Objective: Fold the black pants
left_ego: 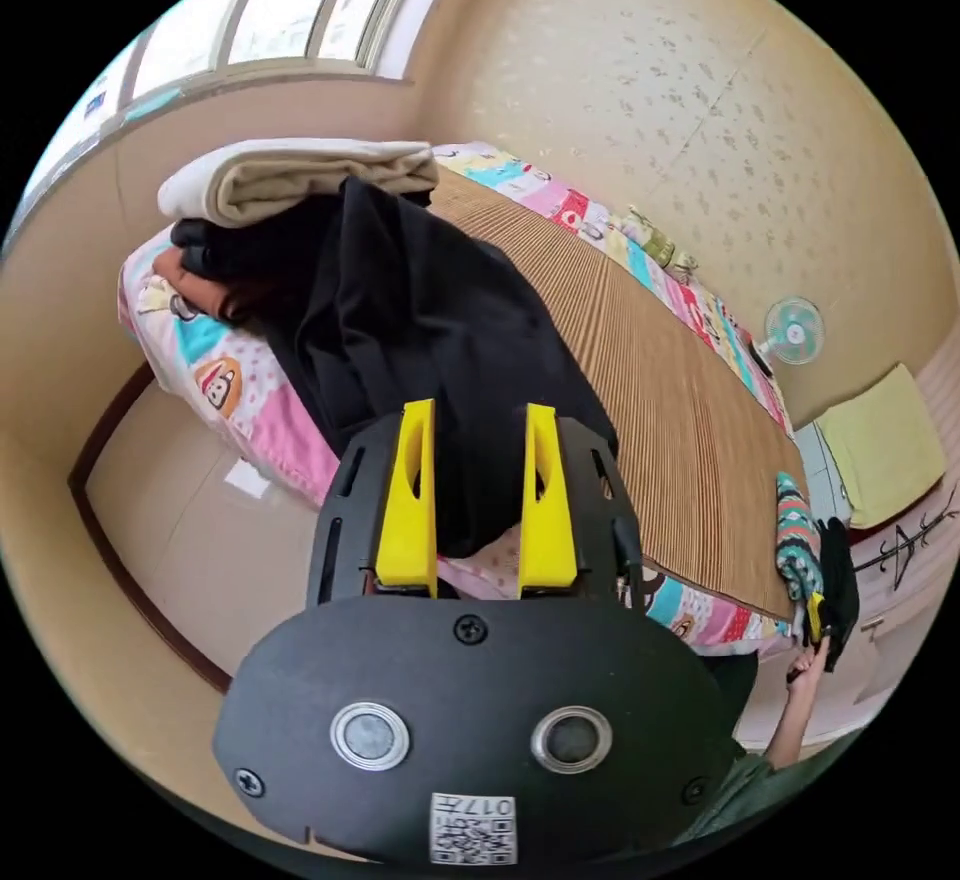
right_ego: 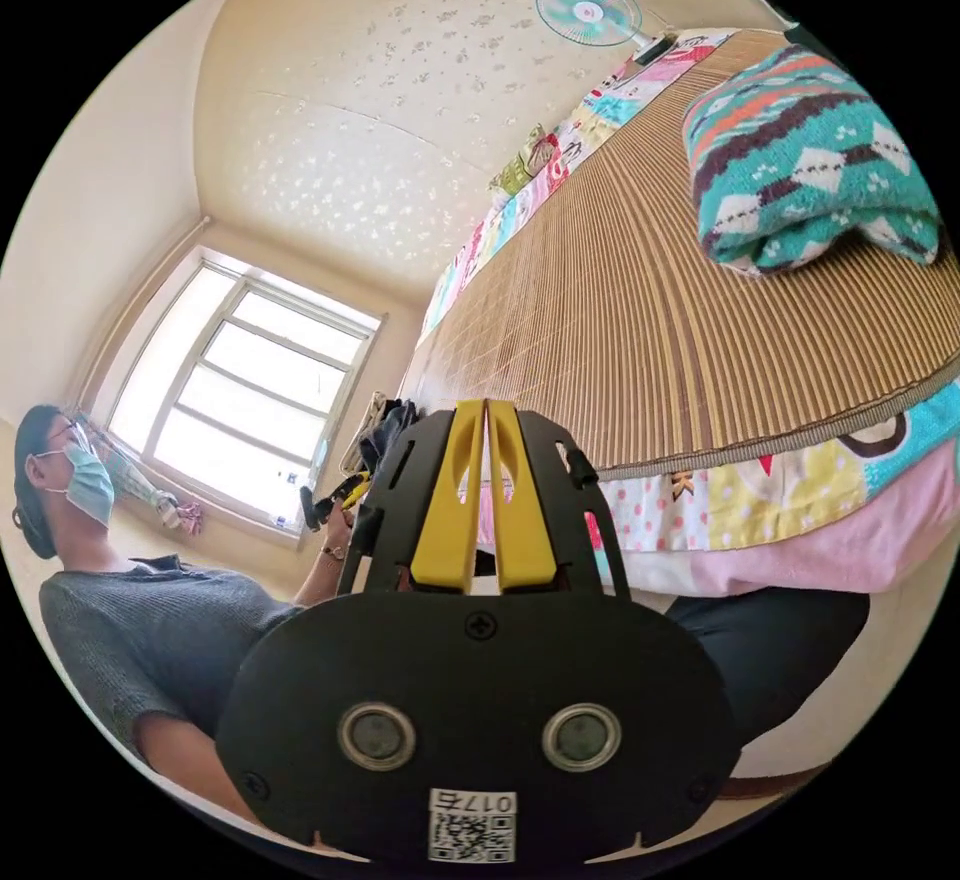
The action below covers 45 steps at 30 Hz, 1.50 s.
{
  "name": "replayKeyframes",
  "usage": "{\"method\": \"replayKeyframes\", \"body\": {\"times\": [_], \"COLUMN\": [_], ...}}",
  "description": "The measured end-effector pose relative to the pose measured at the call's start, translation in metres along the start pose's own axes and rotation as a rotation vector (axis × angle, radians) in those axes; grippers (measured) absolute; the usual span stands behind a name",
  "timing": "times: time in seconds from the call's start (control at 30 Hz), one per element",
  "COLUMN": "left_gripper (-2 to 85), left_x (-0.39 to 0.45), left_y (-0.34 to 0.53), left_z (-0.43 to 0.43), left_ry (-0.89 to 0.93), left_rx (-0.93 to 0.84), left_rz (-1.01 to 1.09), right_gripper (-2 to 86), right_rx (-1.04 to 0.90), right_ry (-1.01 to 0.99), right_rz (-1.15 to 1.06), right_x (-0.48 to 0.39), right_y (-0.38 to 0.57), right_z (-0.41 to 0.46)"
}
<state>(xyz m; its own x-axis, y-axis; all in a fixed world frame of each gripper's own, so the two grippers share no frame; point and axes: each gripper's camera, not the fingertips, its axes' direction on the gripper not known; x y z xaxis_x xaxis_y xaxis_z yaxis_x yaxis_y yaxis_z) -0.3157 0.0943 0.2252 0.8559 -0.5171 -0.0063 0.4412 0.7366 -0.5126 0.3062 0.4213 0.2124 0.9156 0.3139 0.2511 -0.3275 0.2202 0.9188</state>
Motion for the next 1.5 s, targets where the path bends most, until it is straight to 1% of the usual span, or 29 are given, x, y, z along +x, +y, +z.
{"method": "replayKeyframes", "body": {"times": [0.03, 0.1, 0.13, 0.17, 0.2, 0.27, 0.33, 0.4, 0.47, 0.5, 0.53, 0.57, 0.6, 0.63, 0.7, 0.77, 0.83, 0.87, 0.93, 1.0, 1.07, 1.1, 1.17, 1.2, 1.23, 1.27, 1.33, 1.43, 1.5], "left_gripper": [11.0, 7.9, 5.1, 4.7, 4.5, 4.3, 4.4, 4.8, 5.8, 6.1, 5.6, 4.3, 3.3, 2.7, 4.3, 9.3, 12.7, 15.0, 18.7, 20.9, 21.0, 20.8, 18.0, 17.4, 14.6, 10.2, 5.7, 4.8, 4.8], "left_x": [-0.011, -0.014, 0.001, 0.024, 0.037, 0.106, 0.152, 0.190, 0.226, 0.232, 0.235, 0.228, 0.222, 0.205, 0.170, 0.118, 0.081, 0.063, 0.054, 0.069, 0.113, 0.126, 0.177, 0.186, 0.199, 0.204, 0.198, 0.161, 0.132], "left_y": [-0.010, -0.014, -0.017, -0.019, -0.018, -0.002, 0.017, 0.039, 0.072, 0.081, 0.098, 0.109, 0.112, 0.114, 0.110, 0.098, 0.087, 0.081, 0.074, 0.068, 0.065, 0.065, 0.063, 0.061, 0.056, 0.049, 0.035, 0.003, -0.019], "left_z": [0.030, 0.039, 0.032, 0.024, 0.020, 0.003, -0.003, 0.003, 0.018, 0.019, 0.013, 0.001, -0.005, -0.016, -0.032, -0.045, -0.044, -0.039, -0.027, -0.008, 0.014, 0.017, 0.024, 0.024, 0.022, 0.013, -0.009, -0.061, -0.092], "left_ry": [0.049, 0.165, 0.311, 0.484, 0.522, 0.541, 0.545, 0.592, 0.694, 0.735, 0.849, 0.945, 0.959, 0.936, 0.782, 0.537, 0.454, 0.453, 0.439, 0.461, 0.641, 0.688, 0.821, 0.854, 0.893, 0.892, 0.899, 0.902, 0.832], "left_rx": [-0.125, -0.133, -0.109, -0.102, -0.105, -0.119, -0.148, -0.231, -0.426, -0.471, -0.510, -0.498, -0.479, -0.428, -0.325, -0.216, -0.207, -0.215, -0.225, -0.291, -0.357, -0.368, -0.404, -0.402, -0.393, -0.345, -0.241, -0.037, 0.091], "left_rz": [-0.068, -0.147, -0.095, -0.029, -0.001, 0.202, 0.342, 0.489, 0.666, 0.711, 0.788, 0.821, 0.816, 0.785, 0.689, 0.497, 0.339, 0.260, 0.209, 0.238, 0.329, 0.360, 0.450, 0.452, 0.438, 0.423, 0.408, 0.360, 0.332], "right_gripper": [0.8, 1.3, 1.4, 1.9, 2.5, 4.2, 8.0, 17.7, 21.4, 22.0, 21.6, 21.0, 15.7, 13.1, 7.8, 5.6, 4.2, 3.6, 3.0, 2.8, 2.7, 2.7, 2.9, 3.0, 3.0, 3.2, 3.4, 4.1, 5.4], "right_rx": [-0.016, -0.077, -0.096, -0.145, -0.202, -0.285, -0.367, -0.463, -0.507, -0.523, -0.528, -0.535, -0.512, -0.493, -0.427, -0.379, -0.325, -0.290, -0.239, -0.189, -0.144, -0.112, -0.068, -0.054, -0.051, -0.051, -0.023, 0.039, 0.028], "right_ry": [-0.008, -0.058, -0.069, -0.081, -0.073, -0.045, -0.006, 0.071, 0.105, 0.131, 0.165, 0.292, 0.403, 0.420, 0.295, 0.187, 0.165, 0.172, 0.187, 0.197, 0.187, 0.169, 0.109, 0.041, 0.007, -0.044, -0.031, 0.140, 0.326], "right_rz": [-0.005, -0.038, -0.052, -0.090, -0.139, -0.217, -0.295, -0.364, -0.408, -0.426, -0.421, -0.379, -0.340, -0.331, -0.294, -0.308, -0.382, -0.459, -0.572, -0.706, -0.771, -0.797, -0.816, -0.829, -0.841, -0.875, -0.916, -0.893, -0.844], "right_x": [0.000, -0.005, -0.008, -0.017, -0.028, -0.048, -0.069, -0.092, -0.104, -0.107, -0.106, -0.099, -0.092, -0.090, -0.089, -0.099, -0.125, -0.151, -0.194, -0.248, -0.279, -0.295, -0.309, -0.316, -0.318, -0.322, -0.325, -0.315, -0.295], "right_y": [0.001, 0.006, 0.007, 0.011, 0.015, 0.026, 0.040, 0.062, 0.075, 0.081, 0.082, 0.082, 0.080, 0.078, 0.060, 0.043, 0.028, 0.020, 0.011, 0.007, 0.006, 0.004, 0.001, -0.002, -0.003, -0.005, -0.009, -0.018, -0.035], "right_z": [0.006, 0.033, 0.041, 0.057, 0.075, 0.107, 0.143, 0.197, 0.234, 0.255, 0.265, 0.285, 0.294, 0.293, 0.272, 0.252, 0.238, 0.230, 0.220, 0.210, 0.199, 0.189, 0.170, 0.156, 0.148, 0.133, 0.107, 0.065, 0.053]}}
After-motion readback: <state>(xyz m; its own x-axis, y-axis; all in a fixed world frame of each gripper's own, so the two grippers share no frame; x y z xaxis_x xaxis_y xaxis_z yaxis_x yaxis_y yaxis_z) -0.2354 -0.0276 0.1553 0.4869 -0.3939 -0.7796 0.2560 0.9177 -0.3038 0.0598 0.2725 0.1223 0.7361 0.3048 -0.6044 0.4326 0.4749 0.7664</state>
